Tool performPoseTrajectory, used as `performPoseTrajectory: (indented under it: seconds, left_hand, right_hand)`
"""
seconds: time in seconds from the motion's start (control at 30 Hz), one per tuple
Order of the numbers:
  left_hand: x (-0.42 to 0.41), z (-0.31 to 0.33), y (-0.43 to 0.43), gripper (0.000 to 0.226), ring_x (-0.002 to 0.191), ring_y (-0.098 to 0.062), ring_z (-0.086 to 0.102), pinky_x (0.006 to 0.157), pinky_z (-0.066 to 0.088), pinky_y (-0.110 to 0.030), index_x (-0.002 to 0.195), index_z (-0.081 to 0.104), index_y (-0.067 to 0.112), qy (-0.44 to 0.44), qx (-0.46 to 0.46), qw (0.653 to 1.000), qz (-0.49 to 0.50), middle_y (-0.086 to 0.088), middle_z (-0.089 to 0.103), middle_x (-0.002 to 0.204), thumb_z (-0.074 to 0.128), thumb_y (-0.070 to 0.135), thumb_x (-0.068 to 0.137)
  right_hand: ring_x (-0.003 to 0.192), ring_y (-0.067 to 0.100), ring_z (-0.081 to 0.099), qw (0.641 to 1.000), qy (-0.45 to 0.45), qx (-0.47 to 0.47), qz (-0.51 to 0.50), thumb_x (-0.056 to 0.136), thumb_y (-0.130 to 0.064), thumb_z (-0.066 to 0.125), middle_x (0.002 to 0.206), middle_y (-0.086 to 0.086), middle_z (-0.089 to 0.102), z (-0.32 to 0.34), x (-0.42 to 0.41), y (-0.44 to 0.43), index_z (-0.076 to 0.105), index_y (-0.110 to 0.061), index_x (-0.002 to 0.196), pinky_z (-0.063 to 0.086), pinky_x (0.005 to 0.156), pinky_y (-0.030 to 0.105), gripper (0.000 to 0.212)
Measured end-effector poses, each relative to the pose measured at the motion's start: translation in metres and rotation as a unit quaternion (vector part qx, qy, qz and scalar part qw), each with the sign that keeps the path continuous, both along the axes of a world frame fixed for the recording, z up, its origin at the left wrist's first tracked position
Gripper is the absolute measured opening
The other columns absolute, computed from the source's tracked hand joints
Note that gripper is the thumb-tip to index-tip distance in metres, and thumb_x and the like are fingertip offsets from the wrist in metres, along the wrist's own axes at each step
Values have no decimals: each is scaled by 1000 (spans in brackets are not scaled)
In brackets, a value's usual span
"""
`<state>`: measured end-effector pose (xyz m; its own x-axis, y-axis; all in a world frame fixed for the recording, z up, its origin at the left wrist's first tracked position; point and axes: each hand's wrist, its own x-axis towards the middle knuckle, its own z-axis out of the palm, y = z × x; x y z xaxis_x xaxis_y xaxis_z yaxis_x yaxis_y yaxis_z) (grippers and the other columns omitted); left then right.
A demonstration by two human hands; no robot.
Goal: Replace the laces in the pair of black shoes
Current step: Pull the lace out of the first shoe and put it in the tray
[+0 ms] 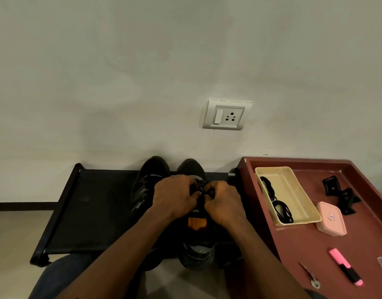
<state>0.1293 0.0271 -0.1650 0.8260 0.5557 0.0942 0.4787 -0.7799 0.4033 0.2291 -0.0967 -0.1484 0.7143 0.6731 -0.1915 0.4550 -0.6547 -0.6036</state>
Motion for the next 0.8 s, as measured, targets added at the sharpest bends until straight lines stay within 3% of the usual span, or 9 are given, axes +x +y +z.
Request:
performPoseTrajectory:
  seconds: [0.17, 0.27, 0.43, 0.53, 0.6, 0.67, 0.73, 0.8]
  left_hand:
    - [2, 0, 3, 19, 72, -8, 55, 67, 46, -27, 89, 63, 28, 24, -39, 999, -19, 10, 56, 81, 56, 43, 96]
    - [1, -2, 7, 16, 82, -13, 57, 77, 51, -35, 94, 57, 28, 29, -100, 994, -22, 7, 58, 92, 51, 39, 102]
    - [-5, 6, 21, 19, 79, -22, 65, 80, 56, -51, 103, 57, 20, -94, -258, 960, 50, -3, 67, 89, 44, 33, 109]
    - [-9, 10, 25, 14, 75, -17, 62, 77, 57, -48, 97, 57, 19, -163, -198, 962, 91, 0, 63, 86, 51, 29, 105]
    - [-14, 10, 25, 7, 90, -17, 60, 88, 53, -45, 100, 57, 22, -129, -76, 985, 90, 3, 60, 98, 56, 29, 100]
    - [-17, 8, 23, 24, 112, -19, 57, 104, 41, -45, 115, 57, 28, -53, 16, 996, 76, 3, 58, 117, 60, 37, 93]
    - [-18, 8, 21, 44, 122, -21, 52, 110, 35, -47, 127, 55, 30, -7, 14, 998, 52, 3, 55, 130, 61, 48, 87]
    - [-17, 8, 18, 54, 124, -22, 53, 109, 40, -47, 133, 54, 28, -3, -17, 1000, 19, 2, 55, 134, 61, 52, 85]
  right_hand:
    - [84, 8, 68, 1000, -8, 4, -9, 97, -17, 69, 96, -9, 66, 0, -1, 1, 70, -26, 117, 64, 77, 33, 22]
    - [87, 9, 68, 1000, -4, 0, -13, 96, -17, 70, 100, -7, 67, -1, 0, 1, 69, -24, 120, 63, 79, 33, 25]
    - [77, 5, 64, 1000, -11, -5, -26, 96, -18, 70, 88, -14, 57, -2, 3, 0, 68, -24, 121, 61, 72, 28, 26]
    - [79, 5, 65, 1000, -24, -7, -13, 95, -18, 69, 90, -12, 61, -3, 0, 0, 68, -25, 120, 62, 74, 30, 26]
    - [81, 5, 65, 999, -53, -11, -4, 93, -19, 69, 95, -11, 63, -3, -3, 3, 68, -25, 119, 60, 73, 28, 27]
    - [85, 9, 63, 995, -100, -20, 15, 91, -20, 69, 107, -6, 63, -1, -6, 7, 67, -25, 123, 54, 70, 25, 32]
    - [95, 15, 62, 989, -139, -31, 44, 92, -23, 69, 117, -2, 59, -1, -9, 13, 64, -23, 129, 50, 73, 26, 37]
    - [103, 21, 64, 983, -164, -45, 68, 94, -26, 67, 120, 2, 57, 0, -11, 19, 62, -22, 130, 51, 77, 31, 36]
